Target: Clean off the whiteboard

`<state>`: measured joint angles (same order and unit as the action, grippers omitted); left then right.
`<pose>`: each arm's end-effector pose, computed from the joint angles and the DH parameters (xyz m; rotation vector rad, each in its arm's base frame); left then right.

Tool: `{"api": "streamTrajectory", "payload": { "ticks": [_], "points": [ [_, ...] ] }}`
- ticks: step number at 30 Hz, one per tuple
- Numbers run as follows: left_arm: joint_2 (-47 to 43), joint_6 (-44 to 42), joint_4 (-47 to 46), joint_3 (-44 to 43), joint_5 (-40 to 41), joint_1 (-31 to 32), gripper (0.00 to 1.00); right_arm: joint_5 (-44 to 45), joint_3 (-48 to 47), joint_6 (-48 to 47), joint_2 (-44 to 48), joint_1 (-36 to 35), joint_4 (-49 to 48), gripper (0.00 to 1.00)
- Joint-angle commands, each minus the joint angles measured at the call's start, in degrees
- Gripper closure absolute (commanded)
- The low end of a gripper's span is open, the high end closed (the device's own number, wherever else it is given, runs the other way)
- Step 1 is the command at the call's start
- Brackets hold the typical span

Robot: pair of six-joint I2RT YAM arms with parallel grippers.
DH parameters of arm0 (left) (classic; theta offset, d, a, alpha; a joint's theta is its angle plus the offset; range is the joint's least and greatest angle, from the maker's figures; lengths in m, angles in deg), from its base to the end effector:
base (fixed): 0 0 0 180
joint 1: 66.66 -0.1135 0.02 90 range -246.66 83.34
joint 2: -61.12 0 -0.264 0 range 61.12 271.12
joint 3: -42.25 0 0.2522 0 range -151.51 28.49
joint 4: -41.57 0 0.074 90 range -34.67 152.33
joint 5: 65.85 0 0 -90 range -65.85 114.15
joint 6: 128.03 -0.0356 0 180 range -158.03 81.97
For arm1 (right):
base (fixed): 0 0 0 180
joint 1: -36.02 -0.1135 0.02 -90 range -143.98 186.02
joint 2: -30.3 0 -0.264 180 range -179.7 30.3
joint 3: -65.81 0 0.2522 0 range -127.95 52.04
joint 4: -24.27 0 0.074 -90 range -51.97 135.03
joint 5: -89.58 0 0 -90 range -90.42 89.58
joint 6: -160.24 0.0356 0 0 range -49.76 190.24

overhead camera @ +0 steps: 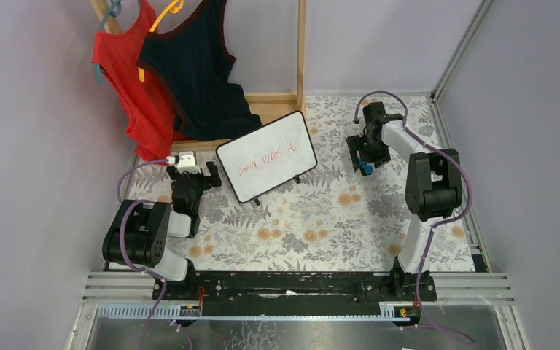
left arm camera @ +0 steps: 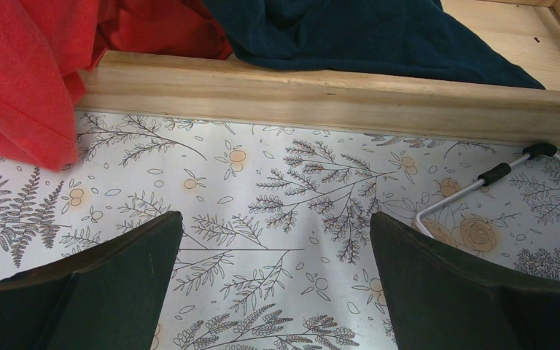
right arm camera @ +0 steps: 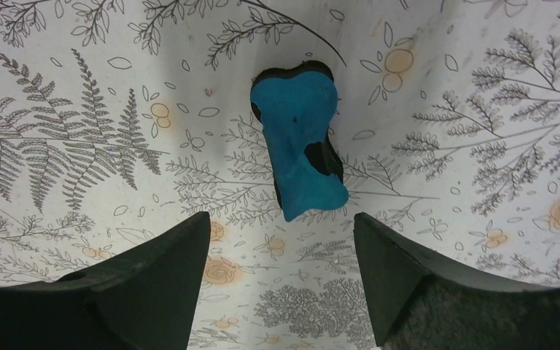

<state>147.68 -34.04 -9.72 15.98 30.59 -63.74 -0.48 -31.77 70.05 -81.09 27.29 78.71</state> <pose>0.2371 -0.0081 0.1409 -0.0990 1.7240 0.0081 0.3971 0.0610 0.1973 -0.2151 2.7544 0.0410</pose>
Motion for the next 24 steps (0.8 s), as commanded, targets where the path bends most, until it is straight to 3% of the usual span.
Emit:
{"api": "streamTrajectory", "payload": {
  "ticks": [1,20,24],
  "points": [
    [0.5,-0.5,-3.4,-1.2,0.7,0.0,0.00,-3.3,0.3,-1.8,-0.1,1.5,-3.1,0.22],
    [0.4,-0.6,-3.3,-1.2,0.7,0.0,0.00,-6.2,-4.6,-2.2,-8.1,3.7,-5.9,0.30],
    [0.4,-0.6,-3.3,-1.2,0.7,0.0,0.00,-6.0,-5.4,-2.1,-8.6,3.6,-5.1,0.38]
  ]
}}
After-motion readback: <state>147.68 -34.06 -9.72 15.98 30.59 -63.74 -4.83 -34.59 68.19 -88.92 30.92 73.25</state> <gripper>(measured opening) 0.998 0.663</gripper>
